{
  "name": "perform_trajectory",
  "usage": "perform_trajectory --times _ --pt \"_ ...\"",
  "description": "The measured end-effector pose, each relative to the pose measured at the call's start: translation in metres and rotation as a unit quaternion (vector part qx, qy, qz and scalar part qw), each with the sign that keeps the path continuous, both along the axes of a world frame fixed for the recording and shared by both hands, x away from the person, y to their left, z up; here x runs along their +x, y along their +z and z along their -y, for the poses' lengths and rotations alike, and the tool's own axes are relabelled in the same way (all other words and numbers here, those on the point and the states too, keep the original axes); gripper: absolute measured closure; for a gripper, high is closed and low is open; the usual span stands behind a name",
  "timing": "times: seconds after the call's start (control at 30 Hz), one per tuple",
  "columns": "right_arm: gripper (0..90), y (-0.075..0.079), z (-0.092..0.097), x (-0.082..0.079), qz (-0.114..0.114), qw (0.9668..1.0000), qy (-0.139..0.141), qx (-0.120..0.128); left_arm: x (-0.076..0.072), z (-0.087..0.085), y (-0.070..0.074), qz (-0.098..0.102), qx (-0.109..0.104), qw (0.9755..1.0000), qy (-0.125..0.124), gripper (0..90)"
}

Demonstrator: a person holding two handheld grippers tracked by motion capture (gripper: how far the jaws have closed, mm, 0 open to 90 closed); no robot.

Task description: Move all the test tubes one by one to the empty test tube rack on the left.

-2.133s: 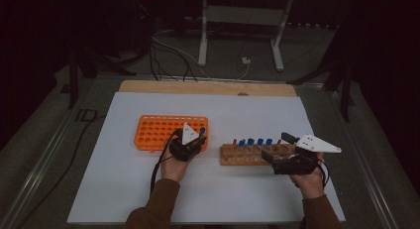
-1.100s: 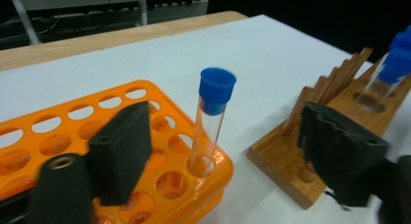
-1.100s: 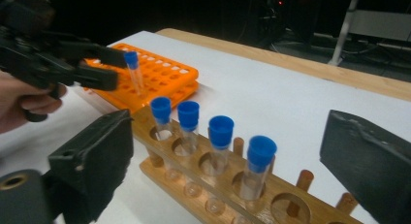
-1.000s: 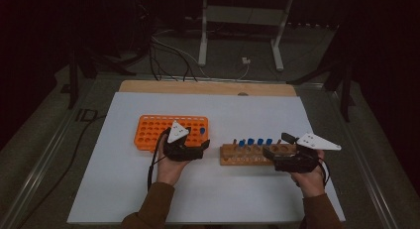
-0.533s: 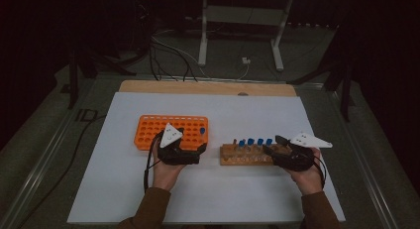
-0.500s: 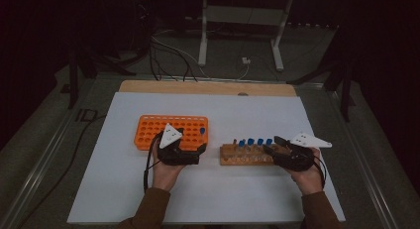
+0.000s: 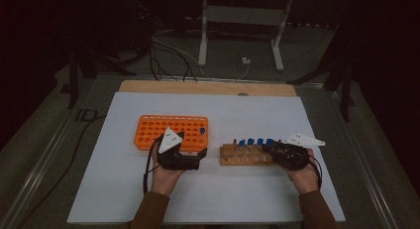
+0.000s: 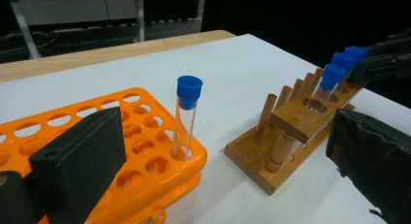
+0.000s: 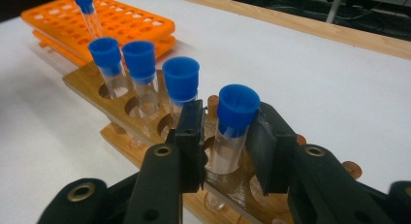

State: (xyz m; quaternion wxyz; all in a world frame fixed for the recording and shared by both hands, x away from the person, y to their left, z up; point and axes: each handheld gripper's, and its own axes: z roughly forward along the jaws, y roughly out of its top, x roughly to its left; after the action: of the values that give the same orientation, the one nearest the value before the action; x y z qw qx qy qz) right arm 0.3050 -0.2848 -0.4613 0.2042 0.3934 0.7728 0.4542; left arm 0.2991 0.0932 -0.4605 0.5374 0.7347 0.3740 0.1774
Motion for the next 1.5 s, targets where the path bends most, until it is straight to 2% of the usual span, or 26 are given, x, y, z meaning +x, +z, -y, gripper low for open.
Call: perform_trajectory --times 0.5,0.73,0.9,1.07,1.5 --pt "75.8 -0.002 -0.003 -0.003 0.016 0.9997 -0.006 -0.018 -0.004 -0.004 0.002 -0.007 -0.017 0.9998 -0.002 1.3" --pt "77.2 -0.002 -0.002 -0.003 0.013 0.9999 -0.003 -0.01 -0.005 -0.005 0.002 -0.01 -0.021 0.9997 -0.004 1.3" --pt "77.2 0.0 0.002 -0.002 0.004 0.9999 -0.007 0.011 -0.005 -0.004 0.001 -0.012 -0.019 0.9997 -0.009 1.3" --pt "77.1 0.005 0.004 -0.003 0.006 0.9997 -0.007 0.021 -0.005 -0.003 0.001 -0.016 -0.02 0.9996 -0.013 1.3" --pt "77.1 0.022 0.003 -0.004 0.008 0.9997 -0.008 0.024 -0.004 -0.001 0.0 -0.021 -0.022 0.9994 -0.019 1.3"
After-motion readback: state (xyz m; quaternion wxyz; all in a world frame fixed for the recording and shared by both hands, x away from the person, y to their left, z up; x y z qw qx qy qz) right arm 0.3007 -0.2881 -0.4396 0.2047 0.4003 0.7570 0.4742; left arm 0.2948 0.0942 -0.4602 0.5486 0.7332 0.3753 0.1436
